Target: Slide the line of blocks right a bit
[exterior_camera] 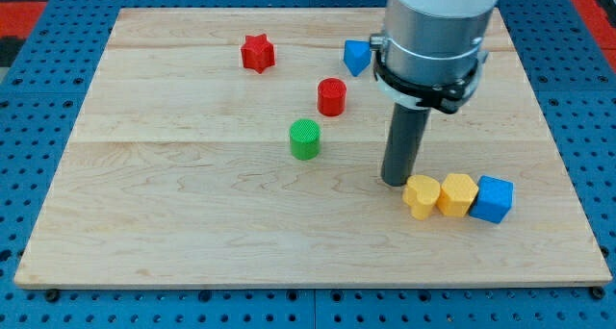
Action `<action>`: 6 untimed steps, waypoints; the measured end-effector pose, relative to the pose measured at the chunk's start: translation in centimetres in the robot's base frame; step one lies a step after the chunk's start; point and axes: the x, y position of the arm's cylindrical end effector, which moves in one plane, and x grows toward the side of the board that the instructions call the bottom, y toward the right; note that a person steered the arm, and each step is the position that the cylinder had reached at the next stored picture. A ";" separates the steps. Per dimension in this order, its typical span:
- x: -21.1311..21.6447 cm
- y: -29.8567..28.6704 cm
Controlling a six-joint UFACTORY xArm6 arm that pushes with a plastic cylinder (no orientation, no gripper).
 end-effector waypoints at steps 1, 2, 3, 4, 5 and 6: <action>0.1 -0.4; 1.3 -3.0; 2.6 -1.8; 2.6 0.9; 2.6 1.8; 2.8 -0.6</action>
